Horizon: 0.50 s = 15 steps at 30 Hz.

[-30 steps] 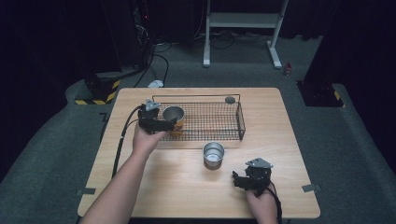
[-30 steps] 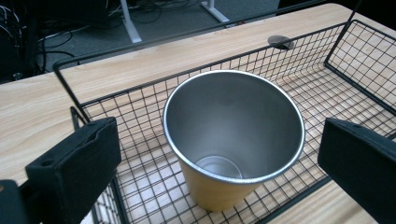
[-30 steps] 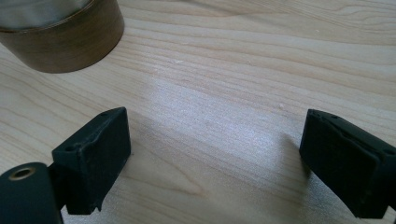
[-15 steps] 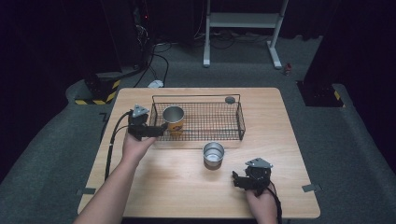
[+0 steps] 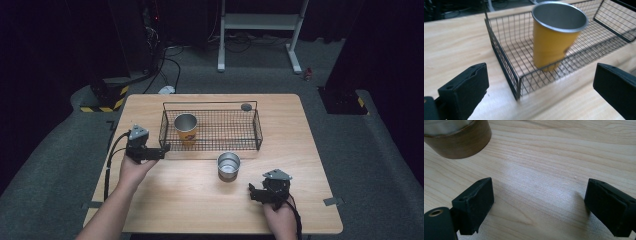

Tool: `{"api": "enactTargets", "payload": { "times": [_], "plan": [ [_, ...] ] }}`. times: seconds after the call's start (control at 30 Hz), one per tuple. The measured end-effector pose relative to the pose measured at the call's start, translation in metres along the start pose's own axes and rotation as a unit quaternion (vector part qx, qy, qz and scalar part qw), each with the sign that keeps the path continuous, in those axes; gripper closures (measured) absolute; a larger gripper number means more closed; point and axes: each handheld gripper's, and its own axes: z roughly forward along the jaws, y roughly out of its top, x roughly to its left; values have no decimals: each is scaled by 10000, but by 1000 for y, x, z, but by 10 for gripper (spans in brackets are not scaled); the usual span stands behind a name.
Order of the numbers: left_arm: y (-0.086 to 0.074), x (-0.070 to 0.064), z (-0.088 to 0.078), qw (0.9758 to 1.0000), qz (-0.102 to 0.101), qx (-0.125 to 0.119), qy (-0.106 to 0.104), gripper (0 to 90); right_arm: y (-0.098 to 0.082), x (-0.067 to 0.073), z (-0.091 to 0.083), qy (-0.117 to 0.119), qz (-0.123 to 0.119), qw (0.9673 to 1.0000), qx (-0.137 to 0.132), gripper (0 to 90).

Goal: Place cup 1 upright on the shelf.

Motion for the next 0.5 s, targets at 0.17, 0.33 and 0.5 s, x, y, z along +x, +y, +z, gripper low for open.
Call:
{"api": "enactTargets", "payload": {
  "times": [0.17, 0.33, 0.5],
  "plan": [
    [-19, 1, -6, 9999, 22, 107, -15, 8, 0, 0, 0, 0, 1, 10000, 1, 88],
    [-41, 1, -10, 9996, 46, 290, -55, 8, 0, 0, 0, 0, 1, 10000, 0, 88],
    [-64, 0, -13, 9980, 0, 586, -221, 34, 0, 0, 0, 0, 1, 10000, 0, 88]
  ]
}}
